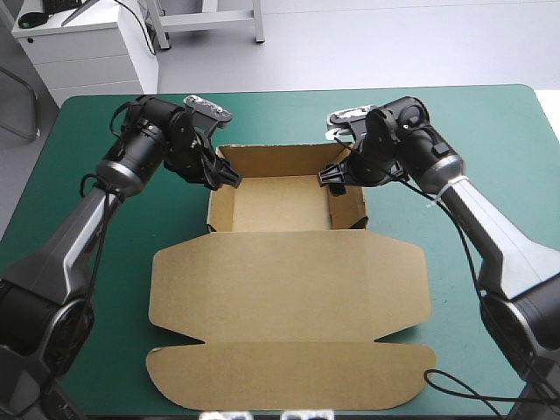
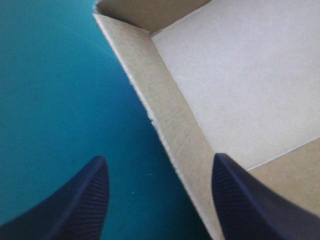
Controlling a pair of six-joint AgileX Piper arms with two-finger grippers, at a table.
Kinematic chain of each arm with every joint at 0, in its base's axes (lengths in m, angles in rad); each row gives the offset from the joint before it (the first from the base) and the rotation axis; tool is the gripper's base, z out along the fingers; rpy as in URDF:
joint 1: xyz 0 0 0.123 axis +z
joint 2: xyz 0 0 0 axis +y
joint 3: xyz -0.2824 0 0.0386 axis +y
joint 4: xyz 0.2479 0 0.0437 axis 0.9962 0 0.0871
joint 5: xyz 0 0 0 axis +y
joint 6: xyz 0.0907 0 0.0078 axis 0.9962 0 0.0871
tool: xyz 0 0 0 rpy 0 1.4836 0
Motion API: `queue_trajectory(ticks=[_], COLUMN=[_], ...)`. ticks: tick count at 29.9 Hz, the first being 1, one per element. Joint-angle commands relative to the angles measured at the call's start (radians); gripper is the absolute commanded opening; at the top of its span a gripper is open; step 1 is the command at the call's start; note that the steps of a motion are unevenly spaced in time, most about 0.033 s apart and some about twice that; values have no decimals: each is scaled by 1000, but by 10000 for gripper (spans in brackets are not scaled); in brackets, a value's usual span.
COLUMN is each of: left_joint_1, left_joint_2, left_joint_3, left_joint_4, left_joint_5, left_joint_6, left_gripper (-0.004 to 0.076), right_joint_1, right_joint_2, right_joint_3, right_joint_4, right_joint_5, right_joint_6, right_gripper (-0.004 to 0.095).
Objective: Fold the box
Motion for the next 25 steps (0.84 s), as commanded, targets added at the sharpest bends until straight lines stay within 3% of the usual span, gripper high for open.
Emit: queue_trajectory(ticks=[1, 5, 6, 18, 25], left_joint_1=[-8, -8, -8, -8, -8], left_joint_2=[-120, -232, -255, -596, -761], left_joint_3=[-33, -33, -33, -11, 208], left_joint_4=[41, 37, 37, 35, 37], left_joint_5=[49, 49, 49, 49, 49], left_joint_6=[2, 96, 122, 150, 150], left_gripper=[257, 16, -7, -6, -6], right_joint_1=[-4, -4, -4, -4, -4], right_joint_2=[-113, -166, -173, -192, -192], right_joint_3=[-32, -32, -32, -32, -32], right_joint_4=[-15, -15, -15, -15, -15], right_joint_5=[9, 9, 9, -20, -33], right_joint_6=[-20, -39, -45, -54, -54], right_gripper=[766, 748, 741, 737, 737])
